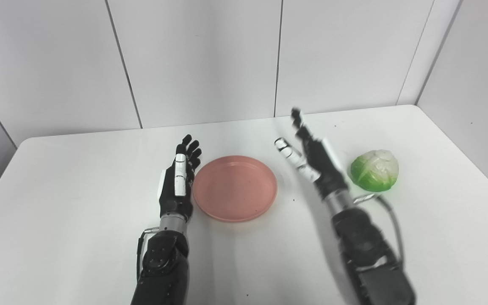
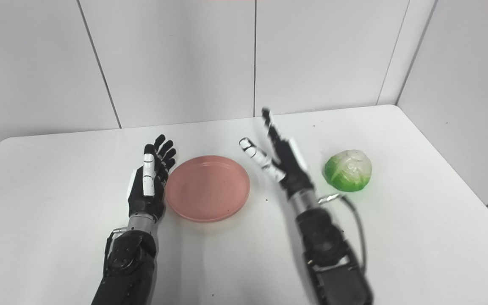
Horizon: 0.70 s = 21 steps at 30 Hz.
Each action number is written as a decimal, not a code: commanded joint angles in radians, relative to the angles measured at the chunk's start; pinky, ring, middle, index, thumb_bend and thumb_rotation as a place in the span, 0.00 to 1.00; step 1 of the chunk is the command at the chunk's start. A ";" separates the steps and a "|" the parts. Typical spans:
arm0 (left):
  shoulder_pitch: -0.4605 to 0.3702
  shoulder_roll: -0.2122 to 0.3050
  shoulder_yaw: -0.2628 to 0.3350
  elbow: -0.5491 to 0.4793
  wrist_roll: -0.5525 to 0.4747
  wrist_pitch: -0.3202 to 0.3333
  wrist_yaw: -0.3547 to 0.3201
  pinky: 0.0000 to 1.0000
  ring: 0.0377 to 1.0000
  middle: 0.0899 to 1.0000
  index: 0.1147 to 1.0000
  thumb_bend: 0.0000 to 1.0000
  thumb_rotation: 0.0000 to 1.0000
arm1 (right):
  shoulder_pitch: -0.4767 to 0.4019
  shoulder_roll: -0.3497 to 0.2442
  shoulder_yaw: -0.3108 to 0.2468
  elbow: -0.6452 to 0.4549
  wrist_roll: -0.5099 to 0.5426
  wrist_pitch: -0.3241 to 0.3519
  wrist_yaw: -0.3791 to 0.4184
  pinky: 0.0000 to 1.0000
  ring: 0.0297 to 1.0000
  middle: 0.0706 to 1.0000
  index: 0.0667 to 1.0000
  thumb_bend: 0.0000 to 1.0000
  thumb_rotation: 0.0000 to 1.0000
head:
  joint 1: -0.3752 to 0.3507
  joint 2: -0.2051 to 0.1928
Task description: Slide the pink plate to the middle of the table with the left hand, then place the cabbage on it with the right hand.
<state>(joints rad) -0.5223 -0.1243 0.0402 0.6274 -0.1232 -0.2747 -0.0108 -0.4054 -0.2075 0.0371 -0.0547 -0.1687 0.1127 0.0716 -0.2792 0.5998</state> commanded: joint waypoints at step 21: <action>-0.017 0.035 -0.003 0.036 0.013 -0.041 -0.019 0.98 0.94 0.93 0.91 0.73 1.00 | -0.168 -0.535 0.021 0.034 -0.143 0.230 0.341 0.79 0.90 0.91 0.88 0.89 0.47 | -0.132 -0.014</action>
<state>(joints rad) -0.5397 -0.1058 0.0360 0.6585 -0.1255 -0.2998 -0.0337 -0.5175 -0.7015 0.0763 -0.0076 -0.3189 0.3879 0.4127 -0.4050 0.5860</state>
